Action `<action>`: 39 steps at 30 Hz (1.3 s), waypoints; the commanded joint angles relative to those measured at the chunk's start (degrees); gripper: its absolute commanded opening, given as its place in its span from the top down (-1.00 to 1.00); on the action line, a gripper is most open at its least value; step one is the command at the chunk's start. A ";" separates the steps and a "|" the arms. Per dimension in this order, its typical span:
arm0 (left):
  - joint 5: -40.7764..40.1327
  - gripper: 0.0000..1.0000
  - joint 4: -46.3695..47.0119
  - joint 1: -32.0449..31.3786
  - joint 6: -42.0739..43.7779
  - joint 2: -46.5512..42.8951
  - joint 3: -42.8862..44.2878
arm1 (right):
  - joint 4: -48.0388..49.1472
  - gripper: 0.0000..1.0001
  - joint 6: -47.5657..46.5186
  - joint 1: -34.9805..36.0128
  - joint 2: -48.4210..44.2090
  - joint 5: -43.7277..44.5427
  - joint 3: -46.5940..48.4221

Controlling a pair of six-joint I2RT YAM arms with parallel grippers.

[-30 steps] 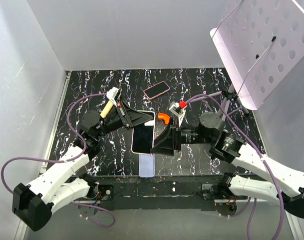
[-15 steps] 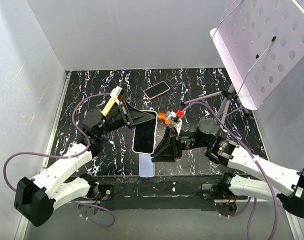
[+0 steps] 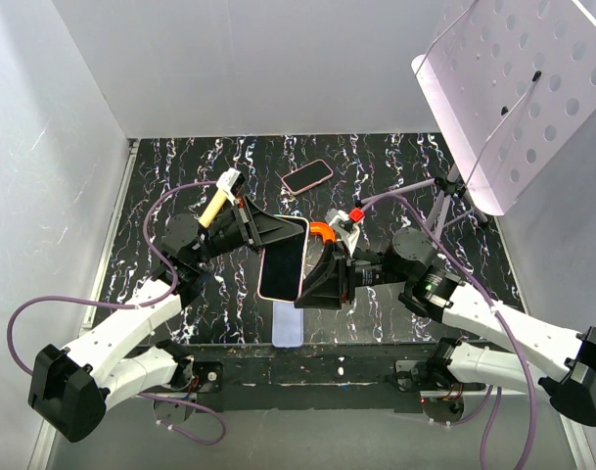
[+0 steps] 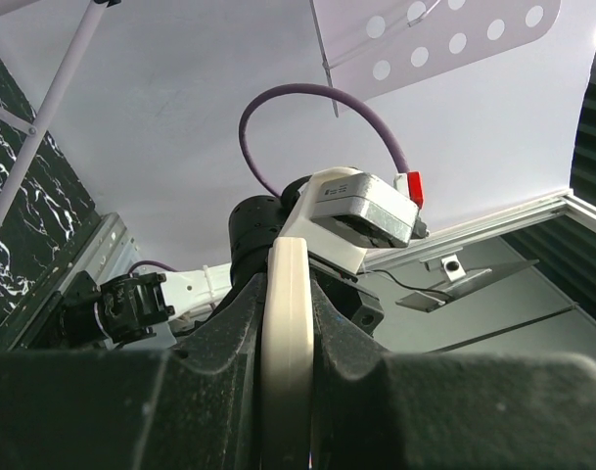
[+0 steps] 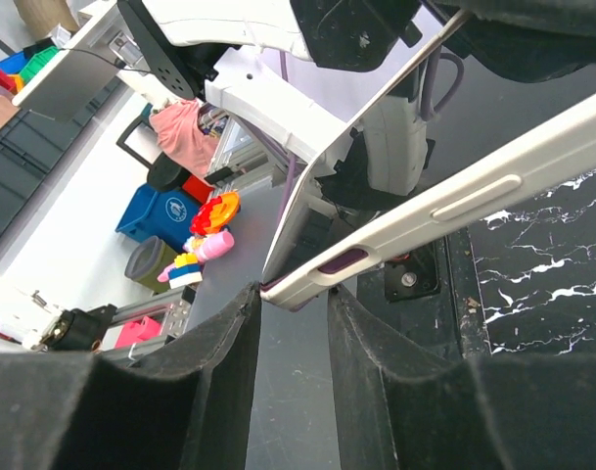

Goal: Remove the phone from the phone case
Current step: Remove the phone case from the phone.

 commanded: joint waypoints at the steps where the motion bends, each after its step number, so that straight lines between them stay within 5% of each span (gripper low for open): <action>1: 0.43 1.00 2.90 -0.10 -0.87 -1.67 0.68 | 5.91 0.22 1.65 -0.29 1.00 -0.71 1.18; 6: 0.61 1.00 3.17 -0.10 -1.23 -1.84 0.77 | 7.67 0.40 2.26 -0.21 1.88 -1.94 0.83; 11: 1.22 1.00 5.62 -0.10 -6.13 -1.67 -0.63 | 6.18 0.97 -4.04 -0.21 1.45 -0.72 0.74; 18: 1.58 1.00 5.55 -0.10 -12.48 -2.80 -2.48 | -2.09 0.97 -14.96 0.23 1.79 10.17 6.44; 23: -0.53 1.00 2.47 -0.19 -10.90 -5.79 -2.48 | -10.52 0.97 -17.95 4.01 2.23 27.48 11.72; 26: -2.64 1.00 1.24 -0.19 -8.70 -7.11 -2.74 | -8.15 0.97 -15.33 3.84 1.10 23.91 9.97; 33: -6.07 1.00 2.29 -0.10 -5.10 -7.21 -1.87 | -11.66 0.26 -9.87 3.05 -3.91 12.49 6.10; 39: -5.37 1.00 3.96 -0.10 -5.88 -5.53 -0.90 | -7.72 0.19 -6.18 1.73 -3.92 1.06 5.22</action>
